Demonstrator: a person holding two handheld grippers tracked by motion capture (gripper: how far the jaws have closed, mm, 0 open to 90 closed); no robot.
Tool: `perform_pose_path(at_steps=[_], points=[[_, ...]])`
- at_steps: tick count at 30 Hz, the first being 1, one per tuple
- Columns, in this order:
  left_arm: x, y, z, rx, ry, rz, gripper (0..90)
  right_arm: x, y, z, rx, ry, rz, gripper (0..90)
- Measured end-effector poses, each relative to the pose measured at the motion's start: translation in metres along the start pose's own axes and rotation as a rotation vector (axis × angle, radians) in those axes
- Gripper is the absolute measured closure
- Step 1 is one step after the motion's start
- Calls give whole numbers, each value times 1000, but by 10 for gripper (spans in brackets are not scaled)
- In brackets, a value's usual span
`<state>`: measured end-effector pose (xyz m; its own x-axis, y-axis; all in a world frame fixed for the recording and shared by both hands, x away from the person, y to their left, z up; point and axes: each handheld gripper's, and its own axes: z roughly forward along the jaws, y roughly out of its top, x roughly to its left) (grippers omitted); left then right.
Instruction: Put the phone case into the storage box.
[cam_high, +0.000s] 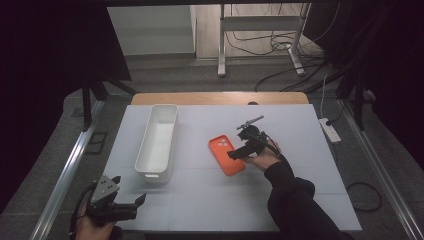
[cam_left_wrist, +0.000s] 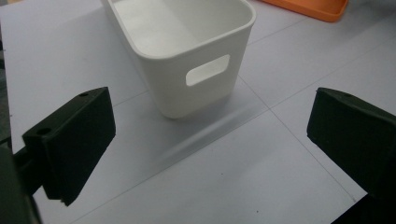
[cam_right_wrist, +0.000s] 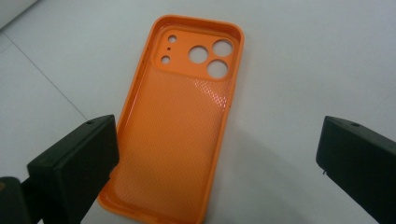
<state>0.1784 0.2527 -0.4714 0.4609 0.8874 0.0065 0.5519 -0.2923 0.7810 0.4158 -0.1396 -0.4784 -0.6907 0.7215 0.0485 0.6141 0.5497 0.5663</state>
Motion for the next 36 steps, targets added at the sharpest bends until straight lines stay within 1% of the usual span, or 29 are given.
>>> perform_pose_path(at_steps=[3,6,7,10,16,21,26,28,31,33,35,36], points=[[0,0,0,0,-1,1,20,1,1,4,8,5,2,2],[0,0,0,-1,-2,1,20,0,0,6,22,0,1,3],[0,0,0,-1,-2,1,20,0,0,7,35,-4,5,9],[0,0,0,0,-2,3,20,-1,-1,9,45,-5,10,14],[0,0,0,-1,-2,3,21,-3,-3,12,59,-3,7,14],[0,0,0,-1,-3,5,21,-2,-6,18,77,-10,10,14],[0,0,0,-1,-3,7,20,-2,-11,26,108,-13,6,16],[-1,0,0,-1,-5,7,21,-3,-13,28,105,-16,2,37],[-1,0,0,-2,-4,9,21,-4,-17,31,124,-22,-4,55],[-1,0,0,-2,-5,10,21,-5,-19,32,122,-29,-13,85],[-1,0,0,-2,-5,10,20,-6,-19,30,117,-31,-20,141],[-1,0,0,-2,-5,10,20,-6,-19,30,117,-31,-20,141]])
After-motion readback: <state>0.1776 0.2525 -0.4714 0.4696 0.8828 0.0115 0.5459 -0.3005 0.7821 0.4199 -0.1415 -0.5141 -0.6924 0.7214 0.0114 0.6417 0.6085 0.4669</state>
